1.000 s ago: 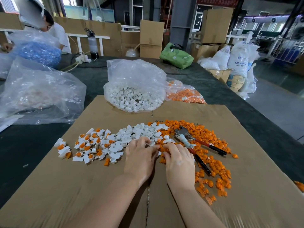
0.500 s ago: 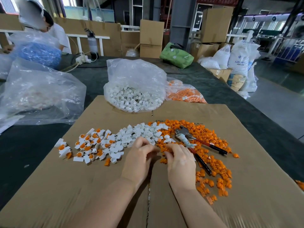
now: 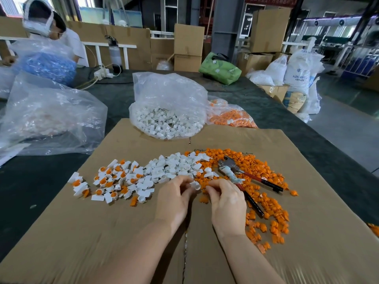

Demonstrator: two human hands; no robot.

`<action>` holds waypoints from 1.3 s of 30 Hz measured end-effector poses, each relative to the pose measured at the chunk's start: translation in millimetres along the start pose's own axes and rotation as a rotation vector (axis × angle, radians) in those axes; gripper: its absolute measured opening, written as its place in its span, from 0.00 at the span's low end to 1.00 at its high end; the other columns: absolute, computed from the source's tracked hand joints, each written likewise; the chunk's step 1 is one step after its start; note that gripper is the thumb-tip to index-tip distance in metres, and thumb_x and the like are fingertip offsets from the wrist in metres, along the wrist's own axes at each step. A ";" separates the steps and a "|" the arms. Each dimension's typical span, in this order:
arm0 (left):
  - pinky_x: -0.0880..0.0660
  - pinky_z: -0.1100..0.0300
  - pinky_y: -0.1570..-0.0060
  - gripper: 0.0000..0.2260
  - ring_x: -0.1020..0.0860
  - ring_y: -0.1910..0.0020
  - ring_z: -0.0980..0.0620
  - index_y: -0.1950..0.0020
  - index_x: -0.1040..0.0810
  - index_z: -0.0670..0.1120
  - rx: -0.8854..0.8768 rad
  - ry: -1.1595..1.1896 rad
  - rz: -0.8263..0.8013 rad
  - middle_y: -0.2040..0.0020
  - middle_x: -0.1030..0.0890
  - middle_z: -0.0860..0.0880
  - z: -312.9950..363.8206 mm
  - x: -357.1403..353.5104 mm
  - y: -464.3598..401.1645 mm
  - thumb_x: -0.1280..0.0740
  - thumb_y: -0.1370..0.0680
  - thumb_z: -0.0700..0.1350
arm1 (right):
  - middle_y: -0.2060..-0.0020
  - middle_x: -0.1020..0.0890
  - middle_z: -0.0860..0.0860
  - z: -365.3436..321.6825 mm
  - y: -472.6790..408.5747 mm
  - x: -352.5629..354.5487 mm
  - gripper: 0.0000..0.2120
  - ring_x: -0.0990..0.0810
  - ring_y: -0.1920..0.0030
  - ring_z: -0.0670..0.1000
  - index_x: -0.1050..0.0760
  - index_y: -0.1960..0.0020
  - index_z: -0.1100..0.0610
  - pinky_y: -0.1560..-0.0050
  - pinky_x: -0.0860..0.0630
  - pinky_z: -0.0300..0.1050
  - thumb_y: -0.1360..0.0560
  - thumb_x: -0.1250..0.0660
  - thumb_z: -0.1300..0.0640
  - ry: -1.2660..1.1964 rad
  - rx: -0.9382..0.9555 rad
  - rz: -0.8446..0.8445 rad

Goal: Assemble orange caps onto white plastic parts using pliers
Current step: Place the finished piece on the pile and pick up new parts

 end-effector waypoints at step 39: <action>0.28 0.66 0.56 0.04 0.21 0.55 0.55 0.52 0.21 0.50 0.131 0.249 -0.040 0.58 0.19 0.53 -13.6 -1.5 4.2 0.35 0.22 0.43 | 0.65 0.25 0.41 -14.5 3.9 -2.2 0.05 0.28 0.60 0.41 0.22 0.60 0.52 0.50 0.39 0.42 0.27 0.29 0.53 -0.042 0.148 -0.126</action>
Point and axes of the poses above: each hand's wrist, its own y-axis away from the middle knuckle, its own x-axis out of the back of the hand, z = x × y, the point moved 6 cm from there along -y, towards the middle knuckle
